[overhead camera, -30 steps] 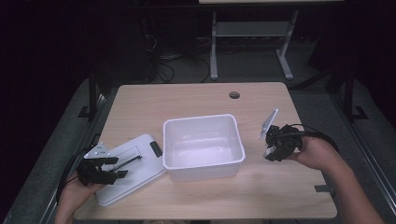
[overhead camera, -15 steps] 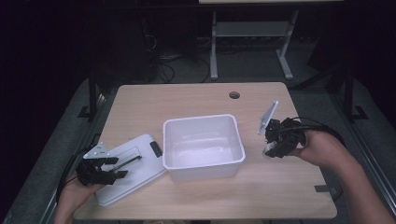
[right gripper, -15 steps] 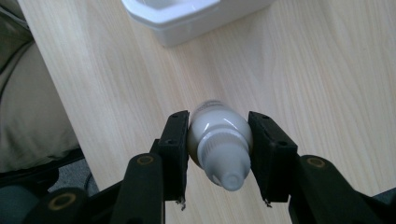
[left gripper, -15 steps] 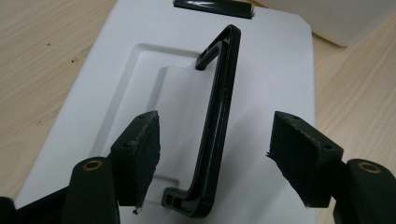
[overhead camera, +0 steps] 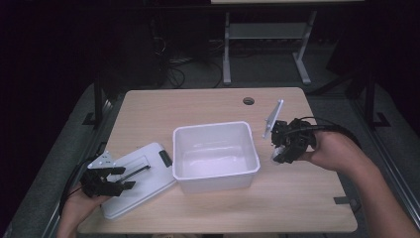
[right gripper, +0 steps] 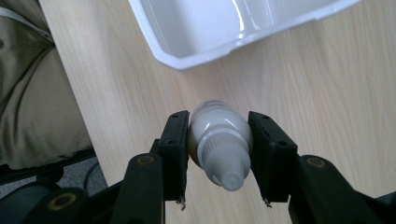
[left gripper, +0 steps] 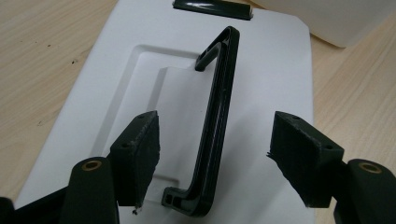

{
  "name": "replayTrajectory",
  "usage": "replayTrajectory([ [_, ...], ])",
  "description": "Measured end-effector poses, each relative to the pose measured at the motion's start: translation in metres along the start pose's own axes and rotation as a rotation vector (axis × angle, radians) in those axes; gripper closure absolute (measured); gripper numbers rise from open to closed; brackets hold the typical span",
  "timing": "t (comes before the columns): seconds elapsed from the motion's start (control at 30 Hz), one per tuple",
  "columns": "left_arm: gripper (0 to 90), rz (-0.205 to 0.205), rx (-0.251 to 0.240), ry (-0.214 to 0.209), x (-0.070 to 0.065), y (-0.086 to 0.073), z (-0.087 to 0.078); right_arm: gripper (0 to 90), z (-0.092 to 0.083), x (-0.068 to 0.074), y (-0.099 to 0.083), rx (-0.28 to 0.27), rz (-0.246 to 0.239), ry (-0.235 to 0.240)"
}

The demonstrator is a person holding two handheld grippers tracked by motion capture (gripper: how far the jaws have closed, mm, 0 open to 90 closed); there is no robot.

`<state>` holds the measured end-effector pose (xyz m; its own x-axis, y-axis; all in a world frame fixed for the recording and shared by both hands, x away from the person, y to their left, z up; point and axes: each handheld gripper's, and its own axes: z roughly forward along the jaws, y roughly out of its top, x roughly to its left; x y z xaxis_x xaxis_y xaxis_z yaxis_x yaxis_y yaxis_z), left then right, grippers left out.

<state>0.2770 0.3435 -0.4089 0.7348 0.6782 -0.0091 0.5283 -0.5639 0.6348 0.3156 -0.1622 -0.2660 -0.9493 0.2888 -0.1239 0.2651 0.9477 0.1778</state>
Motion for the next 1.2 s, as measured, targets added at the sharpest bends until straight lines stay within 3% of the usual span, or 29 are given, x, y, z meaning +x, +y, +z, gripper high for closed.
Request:
replayTrajectory([
  [0.6, 32.0, 0.004, -0.002, -0.001, 0.001, -0.001, 0.0, 59.6, -0.019, 0.007, 0.041, -0.004, -0.066, 0.001],
  [0.9, 32.0, 0.004, -0.002, -0.003, 0.001, -0.001, 0.0, 59.6, -0.015, 0.01, 0.06, -0.01, -0.1, 0.015],
  [1.2, 32.0, -0.002, -0.01, -0.001, 0.001, -0.001, -0.001, 59.5, -0.001, 0.011, 0.074, -0.002, -0.118, 0.029],
])
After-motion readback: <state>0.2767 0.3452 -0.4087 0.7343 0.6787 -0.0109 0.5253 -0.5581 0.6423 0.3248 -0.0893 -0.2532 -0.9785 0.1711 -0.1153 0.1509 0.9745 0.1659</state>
